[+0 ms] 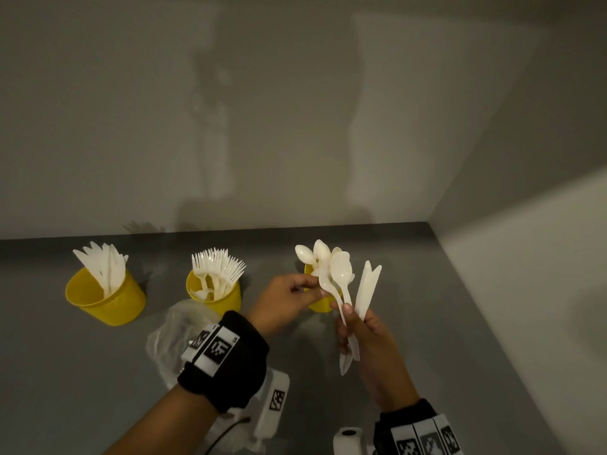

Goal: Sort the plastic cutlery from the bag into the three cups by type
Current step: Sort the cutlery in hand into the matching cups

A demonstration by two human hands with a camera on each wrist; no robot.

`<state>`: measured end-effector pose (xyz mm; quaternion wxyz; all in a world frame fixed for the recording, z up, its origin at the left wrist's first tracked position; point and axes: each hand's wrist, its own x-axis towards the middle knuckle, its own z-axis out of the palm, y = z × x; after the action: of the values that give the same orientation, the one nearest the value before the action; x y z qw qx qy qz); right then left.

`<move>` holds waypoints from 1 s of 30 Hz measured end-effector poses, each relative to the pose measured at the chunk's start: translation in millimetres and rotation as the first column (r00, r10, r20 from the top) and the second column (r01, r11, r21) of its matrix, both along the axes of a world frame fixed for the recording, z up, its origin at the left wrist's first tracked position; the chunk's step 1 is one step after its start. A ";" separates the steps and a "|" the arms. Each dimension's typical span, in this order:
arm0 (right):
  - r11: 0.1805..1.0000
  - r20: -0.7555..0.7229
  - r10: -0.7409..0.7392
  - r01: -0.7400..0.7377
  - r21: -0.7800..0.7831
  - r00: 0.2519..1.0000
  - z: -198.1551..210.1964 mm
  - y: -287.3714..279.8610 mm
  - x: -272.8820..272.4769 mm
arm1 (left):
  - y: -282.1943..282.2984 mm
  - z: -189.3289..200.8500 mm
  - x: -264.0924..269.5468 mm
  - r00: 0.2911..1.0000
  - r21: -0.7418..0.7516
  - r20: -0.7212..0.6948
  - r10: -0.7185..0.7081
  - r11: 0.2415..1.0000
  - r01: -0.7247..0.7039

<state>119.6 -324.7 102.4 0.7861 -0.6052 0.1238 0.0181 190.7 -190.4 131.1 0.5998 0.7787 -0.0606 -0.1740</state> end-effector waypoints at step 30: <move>0.930 0.069 -0.229 0.239 -0.278 0.971 -0.9 19.9 19.4 | 162.3 -38.4 62.8 0.875 0.234 0.015 0.484 0.849 -0.473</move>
<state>139.0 -304.7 101.5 0.6897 -0.6928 0.1827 -0.1045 253.5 -28.1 92.7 0.5308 0.8294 0.1691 -0.0424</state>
